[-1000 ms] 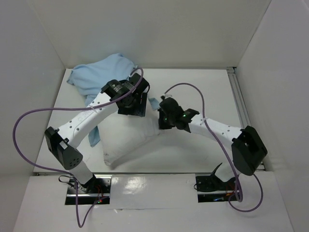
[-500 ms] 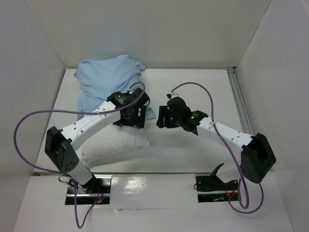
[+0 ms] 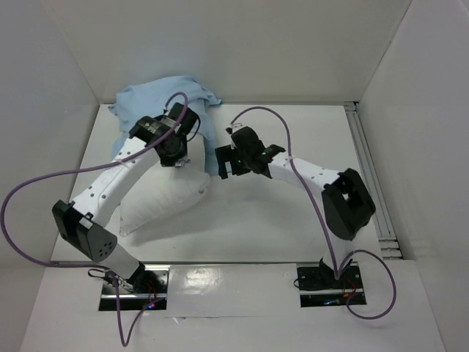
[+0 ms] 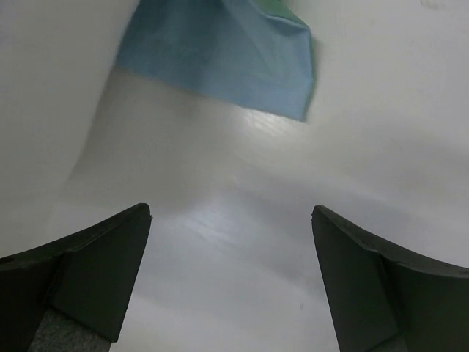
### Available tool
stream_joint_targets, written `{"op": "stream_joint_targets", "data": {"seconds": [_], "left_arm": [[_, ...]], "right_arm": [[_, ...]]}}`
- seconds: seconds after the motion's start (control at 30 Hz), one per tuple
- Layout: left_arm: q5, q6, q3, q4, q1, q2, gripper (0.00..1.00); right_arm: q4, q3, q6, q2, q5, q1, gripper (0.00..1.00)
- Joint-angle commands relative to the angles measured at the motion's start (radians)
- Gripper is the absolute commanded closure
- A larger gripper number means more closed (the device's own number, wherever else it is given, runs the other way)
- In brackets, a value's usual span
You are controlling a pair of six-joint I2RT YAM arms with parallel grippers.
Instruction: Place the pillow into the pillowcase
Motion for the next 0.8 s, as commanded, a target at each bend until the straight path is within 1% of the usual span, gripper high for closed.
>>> {"op": "stream_joint_targets", "data": {"seconds": [0.0,0.07,0.2,0.23,0.37,0.47,0.53,0.57,0.67,0.77], "left_arm": [[-0.026,0.048,0.149,-0.051,0.031,-0.077,1.0],[-0.012,0.06,0.198,-0.06,0.031,-0.077,1.0],[-0.003,0.06,0.229,-0.08,0.04,-0.077,1.0],[-0.003,0.069,0.229,-0.08,0.04,-0.077,1.0],[-0.013,0.069,0.239,-0.089,0.04,-0.077,1.0],[-0.022,0.069,0.251,-0.098,0.04,-0.077,1.0],[-0.033,0.069,0.251,-0.109,0.04,-0.077,1.0],[-0.033,0.069,0.251,-0.109,0.049,-0.077,1.0],[-0.033,0.069,0.251,-0.109,0.049,-0.086,1.0],[-0.033,0.069,0.242,-0.109,0.049,-0.095,1.0]], "right_arm": [[0.036,0.112,-0.155,0.095,-0.003,0.013,0.02],[0.097,0.142,-0.166,0.153,-0.014,0.013,0.0],[0.164,0.241,-0.205,0.25,-0.037,0.013,0.0],[0.174,0.263,-0.206,0.288,-0.004,0.013,0.0],[0.217,0.32,-0.224,0.345,0.064,0.013,0.0],[0.195,0.381,-0.233,0.379,0.108,0.013,0.0],[0.179,0.392,-0.233,0.388,0.134,0.013,0.0],[0.179,0.392,-0.22,0.361,0.148,0.013,0.0],[0.256,0.311,-0.207,0.318,0.17,0.004,0.0],[0.28,0.33,-0.218,0.337,0.159,-0.007,0.0]]}}
